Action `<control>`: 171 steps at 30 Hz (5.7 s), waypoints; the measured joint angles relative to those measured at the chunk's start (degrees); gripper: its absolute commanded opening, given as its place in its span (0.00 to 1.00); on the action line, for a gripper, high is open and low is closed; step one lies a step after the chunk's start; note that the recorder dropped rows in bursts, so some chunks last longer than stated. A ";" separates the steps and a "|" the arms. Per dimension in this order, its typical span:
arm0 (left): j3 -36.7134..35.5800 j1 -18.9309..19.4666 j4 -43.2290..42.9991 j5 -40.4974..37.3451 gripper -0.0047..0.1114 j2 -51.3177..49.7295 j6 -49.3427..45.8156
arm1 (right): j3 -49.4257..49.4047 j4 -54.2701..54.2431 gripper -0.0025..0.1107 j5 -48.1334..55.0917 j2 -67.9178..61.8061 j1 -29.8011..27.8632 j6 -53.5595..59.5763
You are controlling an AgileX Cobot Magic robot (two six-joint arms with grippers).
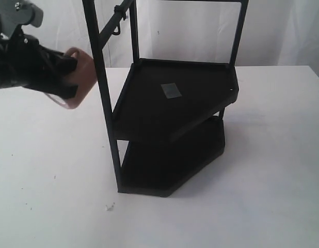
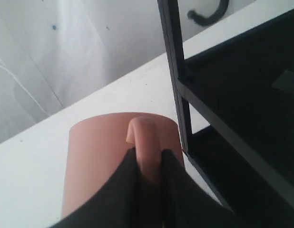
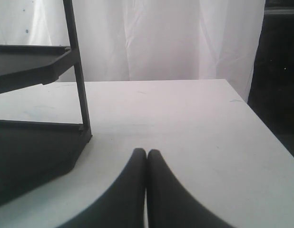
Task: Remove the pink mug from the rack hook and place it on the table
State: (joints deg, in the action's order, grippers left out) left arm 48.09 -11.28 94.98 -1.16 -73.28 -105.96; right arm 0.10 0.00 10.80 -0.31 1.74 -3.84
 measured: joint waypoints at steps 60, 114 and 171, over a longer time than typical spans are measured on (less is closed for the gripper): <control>6.92 15.89 3.73 -28.00 0.04 -33.58 -6.19 | 0.00 0.00 0.02 0.00 0.00 0.00 -2.12; -4.66 16.00 3.73 -24.41 0.46 -28.08 -6.30 | 0.00 0.00 0.02 0.00 0.00 0.00 -2.12; -17.94 16.00 -36.49 -25.65 0.04 49.26 60.54 | 0.00 0.00 0.02 0.00 0.00 0.00 -2.12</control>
State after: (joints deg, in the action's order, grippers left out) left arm 30.15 4.72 58.49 -26.81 -24.02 -45.41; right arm 0.10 0.00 10.80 -0.31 1.74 -5.96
